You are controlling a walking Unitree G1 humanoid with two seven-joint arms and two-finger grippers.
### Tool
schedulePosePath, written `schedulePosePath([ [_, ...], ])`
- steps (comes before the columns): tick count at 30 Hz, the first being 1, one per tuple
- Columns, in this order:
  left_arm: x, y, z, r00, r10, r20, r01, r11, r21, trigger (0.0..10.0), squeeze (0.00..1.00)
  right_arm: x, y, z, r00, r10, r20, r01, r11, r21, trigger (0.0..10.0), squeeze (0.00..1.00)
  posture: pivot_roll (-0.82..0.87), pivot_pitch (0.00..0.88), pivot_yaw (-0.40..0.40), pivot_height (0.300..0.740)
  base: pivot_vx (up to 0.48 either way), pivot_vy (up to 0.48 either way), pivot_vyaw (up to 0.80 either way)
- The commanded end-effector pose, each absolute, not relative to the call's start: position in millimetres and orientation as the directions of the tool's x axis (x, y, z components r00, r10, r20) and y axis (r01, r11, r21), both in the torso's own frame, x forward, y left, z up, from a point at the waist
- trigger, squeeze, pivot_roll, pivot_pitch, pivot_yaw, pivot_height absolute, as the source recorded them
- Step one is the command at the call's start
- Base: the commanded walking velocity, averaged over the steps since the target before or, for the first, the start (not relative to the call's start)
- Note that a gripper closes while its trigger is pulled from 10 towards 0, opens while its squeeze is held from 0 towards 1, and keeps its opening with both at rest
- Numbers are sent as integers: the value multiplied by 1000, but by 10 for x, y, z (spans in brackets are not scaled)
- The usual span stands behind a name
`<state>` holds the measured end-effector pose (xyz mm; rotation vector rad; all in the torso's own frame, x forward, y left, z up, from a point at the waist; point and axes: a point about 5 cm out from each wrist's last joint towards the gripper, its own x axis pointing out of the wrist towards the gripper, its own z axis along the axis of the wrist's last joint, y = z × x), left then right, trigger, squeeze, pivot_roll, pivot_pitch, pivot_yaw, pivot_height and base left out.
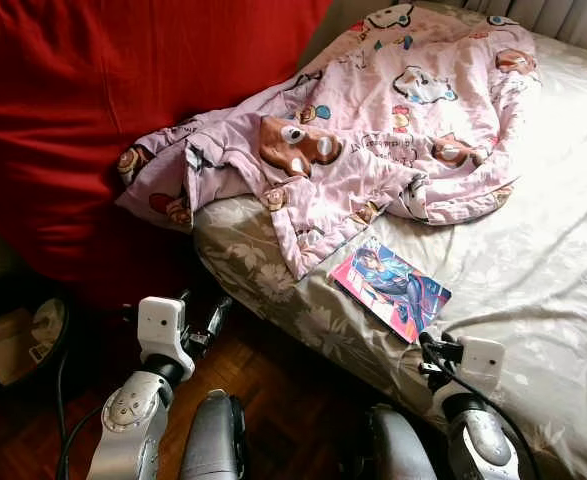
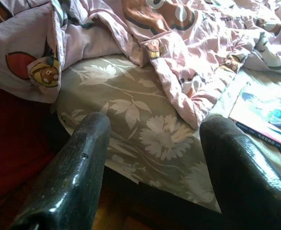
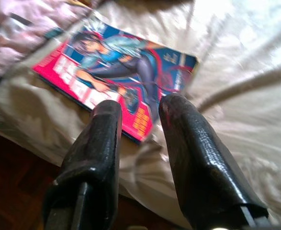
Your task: Clean up the room
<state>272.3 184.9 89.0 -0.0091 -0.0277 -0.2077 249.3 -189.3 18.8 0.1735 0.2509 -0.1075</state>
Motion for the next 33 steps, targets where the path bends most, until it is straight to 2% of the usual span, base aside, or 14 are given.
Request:
schedulePosePath([
  [1, 2699, 1868, 876, 980, -196, 24, 196, 981, -10, 10000, 0, 2415, -1932, 80, 944, -108, -312, 166, 972, 166, 10000, 0, 74, 253, -30, 622, 247, 0, 0],
  [16, 2717, 1867, 887, 980, -197, 28, 197, 980, -10, 10000, 0, 2477, -1854, 100, 955, -84, -285, 134, 978, 160, 10000, 0, 74, 252, -27, 622, 283, 0, 0],
  [33, 2718, 1869, 901, 978, -205, 33, 205, 979, -9, 10000, 0, 2502, -2011, 50, 932, -198, -305, 236, 968, 91, 10000, 0, 81, 239, -24, 622, 0, 0, 0],
])
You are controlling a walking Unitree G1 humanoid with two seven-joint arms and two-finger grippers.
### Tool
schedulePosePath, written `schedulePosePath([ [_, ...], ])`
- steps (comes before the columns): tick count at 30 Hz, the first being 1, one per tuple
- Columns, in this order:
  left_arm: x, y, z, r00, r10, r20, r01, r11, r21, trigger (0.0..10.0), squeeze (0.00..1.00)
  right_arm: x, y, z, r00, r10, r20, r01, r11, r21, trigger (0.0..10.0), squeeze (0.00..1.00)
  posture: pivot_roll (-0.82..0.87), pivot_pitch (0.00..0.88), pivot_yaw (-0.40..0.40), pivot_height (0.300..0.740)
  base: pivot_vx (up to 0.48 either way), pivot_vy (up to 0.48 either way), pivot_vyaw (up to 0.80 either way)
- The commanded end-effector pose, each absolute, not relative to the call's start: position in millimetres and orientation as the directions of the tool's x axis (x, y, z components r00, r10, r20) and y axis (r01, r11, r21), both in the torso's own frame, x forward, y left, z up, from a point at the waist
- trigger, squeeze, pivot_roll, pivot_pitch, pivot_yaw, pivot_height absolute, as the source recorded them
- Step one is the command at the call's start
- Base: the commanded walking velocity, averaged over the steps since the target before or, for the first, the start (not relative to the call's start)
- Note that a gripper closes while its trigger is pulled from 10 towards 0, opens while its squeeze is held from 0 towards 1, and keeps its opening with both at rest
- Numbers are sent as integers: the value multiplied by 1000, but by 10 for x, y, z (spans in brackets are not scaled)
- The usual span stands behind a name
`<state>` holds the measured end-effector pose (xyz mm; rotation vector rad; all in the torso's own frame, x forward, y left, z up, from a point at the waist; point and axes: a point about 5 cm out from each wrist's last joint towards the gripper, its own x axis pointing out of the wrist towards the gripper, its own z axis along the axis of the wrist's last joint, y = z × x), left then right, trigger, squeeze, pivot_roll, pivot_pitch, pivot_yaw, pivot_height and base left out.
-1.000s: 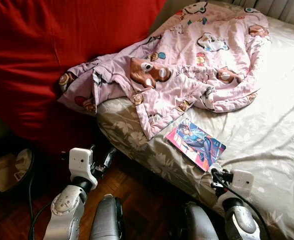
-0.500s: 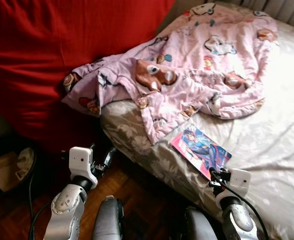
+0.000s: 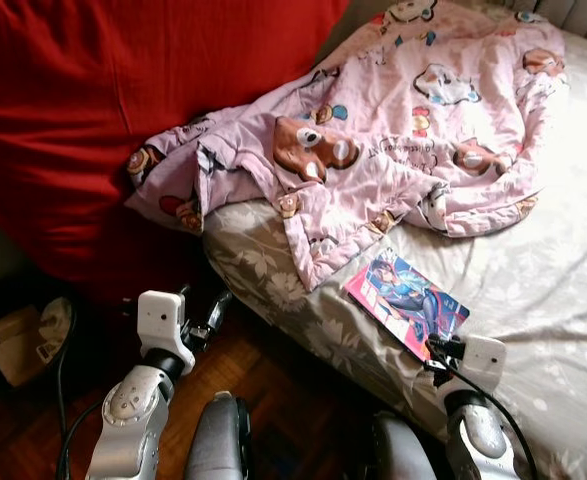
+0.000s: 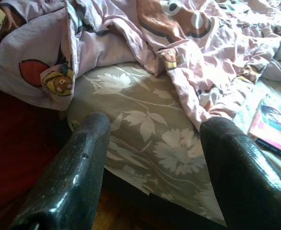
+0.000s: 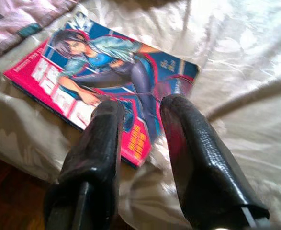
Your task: Clean up the room
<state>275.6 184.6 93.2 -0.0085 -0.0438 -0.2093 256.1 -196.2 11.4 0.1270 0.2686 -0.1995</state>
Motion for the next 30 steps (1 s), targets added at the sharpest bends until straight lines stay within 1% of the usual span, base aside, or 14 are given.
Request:
schedulePosePath([
  [1, 2719, 1874, 904, 978, -204, 34, 204, 979, -8, 10000, 0, 2522, -2003, 60, 933, -194, -302, 231, 968, 94, 10000, 0, 81, 237, -22, 622, 0, 0, 0],
  [7, 2709, 1868, 895, 978, -206, 32, 206, 979, -6, 10000, 0, 2550, -1985, 81, 939, -196, -282, 230, 969, 90, 10000, 0, 81, 232, -22, 588, 0, 0, 0],
  [18, 2716, 1850, 897, 977, -209, 30, 209, 978, -4, 10000, 0, 2576, -1946, 101, 949, -182, -257, 216, 970, 111, 10000, 0, 84, 242, -22, 588, 0, 0, 0],
  [25, 2723, 1848, 885, 978, -206, 23, 206, 979, 2, 10000, 0, 2602, -1869, 98, 959, -115, -260, 155, 979, 136, 10000, 0, 82, 243, -23, 588, 0, 0, 0],
  [28, 2728, 1844, 887, 978, -206, 24, 206, 979, 3, 10000, 0, 2610, -1849, 101, 961, -111, -253, 150, 979, 141, 10000, 0, 83, 244, -23, 588, 0, 0, 0],
  [30, 2732, 1845, 887, 979, -203, 21, 202, 979, 19, 10000, 0, 2613, -1829, 78, 958, -97, -270, 139, 980, 142, 10000, 0, 83, 248, -22, 588, 270, 0, 0],
])
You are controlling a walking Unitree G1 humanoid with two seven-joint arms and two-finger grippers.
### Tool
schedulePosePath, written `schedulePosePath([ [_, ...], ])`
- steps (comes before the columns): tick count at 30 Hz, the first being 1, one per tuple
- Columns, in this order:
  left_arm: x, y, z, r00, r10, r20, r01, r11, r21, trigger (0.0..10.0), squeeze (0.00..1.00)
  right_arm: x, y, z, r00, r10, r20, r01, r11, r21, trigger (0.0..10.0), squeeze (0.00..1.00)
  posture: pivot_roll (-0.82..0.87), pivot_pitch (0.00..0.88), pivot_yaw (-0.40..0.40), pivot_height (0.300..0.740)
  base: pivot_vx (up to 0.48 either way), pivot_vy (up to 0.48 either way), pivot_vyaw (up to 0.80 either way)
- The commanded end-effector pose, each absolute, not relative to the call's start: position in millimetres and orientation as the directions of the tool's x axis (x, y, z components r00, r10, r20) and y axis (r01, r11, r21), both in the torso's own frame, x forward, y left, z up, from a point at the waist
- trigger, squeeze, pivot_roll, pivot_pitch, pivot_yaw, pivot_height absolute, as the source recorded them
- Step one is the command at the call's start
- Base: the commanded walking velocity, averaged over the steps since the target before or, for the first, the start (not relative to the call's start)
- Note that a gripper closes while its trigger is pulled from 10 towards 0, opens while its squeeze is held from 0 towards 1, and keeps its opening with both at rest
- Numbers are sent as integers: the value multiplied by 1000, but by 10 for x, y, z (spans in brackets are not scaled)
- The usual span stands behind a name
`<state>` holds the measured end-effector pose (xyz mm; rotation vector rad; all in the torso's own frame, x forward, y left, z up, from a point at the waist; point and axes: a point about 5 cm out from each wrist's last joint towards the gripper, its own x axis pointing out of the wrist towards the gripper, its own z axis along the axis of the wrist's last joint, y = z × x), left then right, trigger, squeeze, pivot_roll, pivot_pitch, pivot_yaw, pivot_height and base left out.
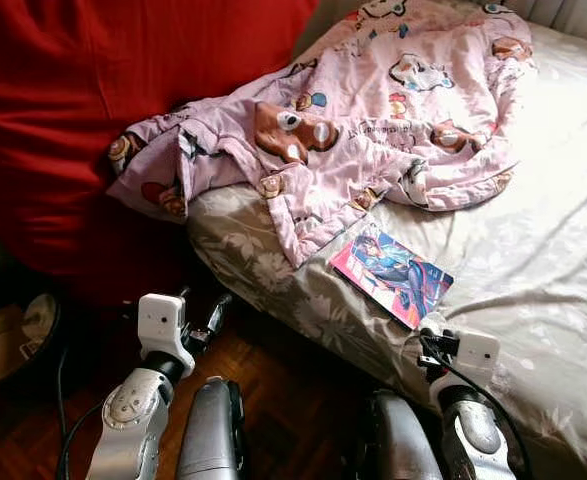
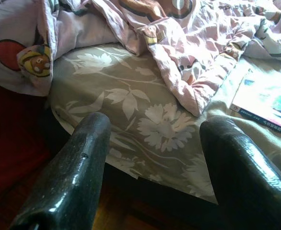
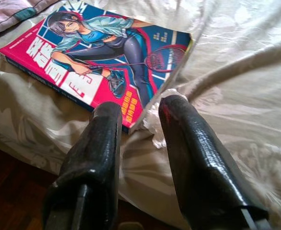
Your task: Clean up the room
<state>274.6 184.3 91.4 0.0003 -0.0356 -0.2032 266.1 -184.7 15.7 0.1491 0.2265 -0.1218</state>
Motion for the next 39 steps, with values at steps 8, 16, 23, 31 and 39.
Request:
schedulePosePath([
  [8, 2732, 1835, 889, 978, -208, 23, 208, 978, 16, 10000, 0, 2628, -1824, 87, 957, -112, -267, 153, 978, 139, 10000, 0, 85, 250, -17, 588, 282, 0, 0],
  [16, 2736, 1813, 897, 977, -214, 25, 213, 977, 18, 10000, 0, 2685, -1844, 121, 958, -128, -255, 167, 976, 140, 10000, 0, 85, 250, -15, 588, 312, 0, 0],
  [23, 2738, 1804, 900, 976, -215, 28, 215, 977, 13, 10000, 0, 2728, -1869, 138, 955, -148, -258, 193, 968, 161, 10000, 0, 88, 248, -15, 588, 346, 0, -390],
  [31, 2739, 1818, 913, 977, -212, 36, 211, 977, 15, 10000, 0, 2744, -1863, 146, 957, -161, -243, 202, 967, 157, 10000, 0, 98, 239, -16, 588, 209, 0, -206],
  [39, 2737, 1822, 916, 976, -213, 32, 213, 977, 16, 10000, 0, 2826, -1800, 112, 950, -123, -288, 189, 958, 215, 10000, 0, 96, 256, -12, 588, 0, 0, 0],
])
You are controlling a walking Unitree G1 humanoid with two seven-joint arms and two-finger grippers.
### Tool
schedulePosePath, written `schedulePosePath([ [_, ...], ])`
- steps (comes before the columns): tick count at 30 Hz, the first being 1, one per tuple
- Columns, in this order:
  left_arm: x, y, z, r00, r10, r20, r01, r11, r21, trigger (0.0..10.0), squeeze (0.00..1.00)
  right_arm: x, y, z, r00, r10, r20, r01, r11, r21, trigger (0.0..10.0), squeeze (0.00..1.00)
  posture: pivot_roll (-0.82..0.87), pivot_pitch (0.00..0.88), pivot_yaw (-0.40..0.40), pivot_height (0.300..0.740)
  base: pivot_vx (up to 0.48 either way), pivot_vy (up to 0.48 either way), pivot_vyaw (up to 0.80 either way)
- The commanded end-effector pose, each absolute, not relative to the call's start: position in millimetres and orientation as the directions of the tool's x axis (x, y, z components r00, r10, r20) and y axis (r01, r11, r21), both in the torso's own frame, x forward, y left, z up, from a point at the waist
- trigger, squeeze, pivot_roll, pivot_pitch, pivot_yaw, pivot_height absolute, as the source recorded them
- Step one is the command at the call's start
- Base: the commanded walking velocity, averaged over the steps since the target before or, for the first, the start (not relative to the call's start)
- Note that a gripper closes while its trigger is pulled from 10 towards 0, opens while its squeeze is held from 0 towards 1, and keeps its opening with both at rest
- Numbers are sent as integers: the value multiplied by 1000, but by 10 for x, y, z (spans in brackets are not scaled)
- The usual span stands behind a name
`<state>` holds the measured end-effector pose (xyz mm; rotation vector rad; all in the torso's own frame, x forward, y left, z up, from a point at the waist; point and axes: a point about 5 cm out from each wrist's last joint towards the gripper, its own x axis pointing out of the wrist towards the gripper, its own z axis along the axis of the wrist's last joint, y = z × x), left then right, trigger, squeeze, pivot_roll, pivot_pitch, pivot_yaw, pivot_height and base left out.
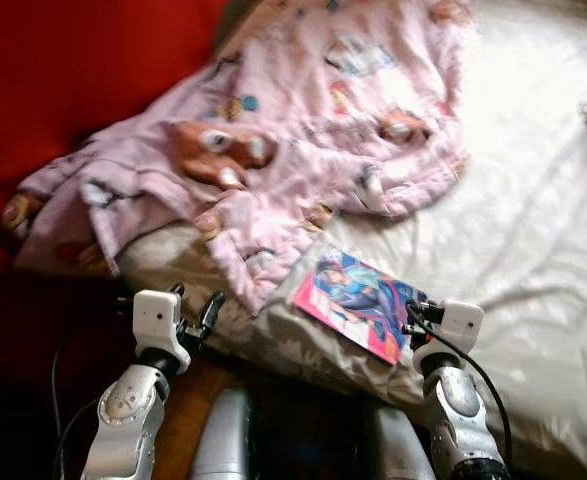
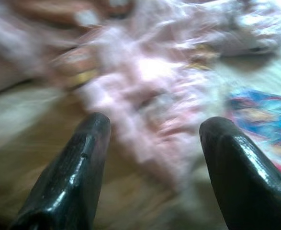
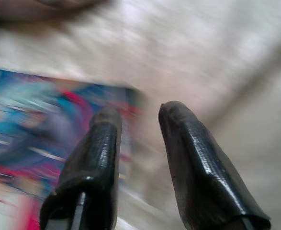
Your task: Clean up the room
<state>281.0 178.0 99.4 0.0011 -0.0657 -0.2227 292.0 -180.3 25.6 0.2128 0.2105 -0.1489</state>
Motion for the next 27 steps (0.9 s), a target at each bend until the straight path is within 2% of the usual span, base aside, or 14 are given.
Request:
schedulePosePath([
  [1, 2737, 1822, 916, 976, -213, 32, 213, 977, 16, 10000, 0, 2826, -1800, 112, 950, -123, -288, 189, 958, 215, 10000, 0, 96, 256, -12, 588, 0, 0, 0],
  [2, 2741, 1824, 917, 976, -213, 32, 213, 977, 17, 10000, 0, 2861, -1775, 121, 953, -96, -288, 165, 960, 225, 10000, 1000, 100, 259, -11, 588, 0, 0, 0],
  [8, 2726, 1847, 926, 978, -208, 32, 208, 978, 17, 10000, 0, 2942, -1734, 172, 964, -25, -266, 93, 964, 248, 10000, 1000, 108, 273, -4, 588, 0, 0, 0],
  [24, 2719, 1838, 914, 976, -217, 20, 216, 976, 28, 10000, 0, 3002, -1731, 279, 984, -27, -177, 71, 966, 247, 10000, 1000, 107, 289, 9, 588, 0, 0, 0],
  [25, 2721, 1837, 914, 976, -217, 20, 217, 976, 28, 10000, 0, 3000, -1732, 273, 983, -31, -180, 75, 967, 243, 10000, 784, 106, 289, 9, 588, 0, 0, 0],
  [26, 2725, 1837, 914, 976, -217, 20, 216, 976, 28, 10000, 0, 2986, -1739, 244, 979, -44, -198, 92, 967, 240, 10000, 0, 107, 289, 9, 588, 0, 0, 0],
  [27, 2729, 1836, 915, 976, -217, 20, 216, 976, 28, 10000, 0, 2971, -1749, 210, 974, -58, -220, 112, 963, 244, 10000, 0, 107, 289, 9, 588, 0, 0, 0],
])
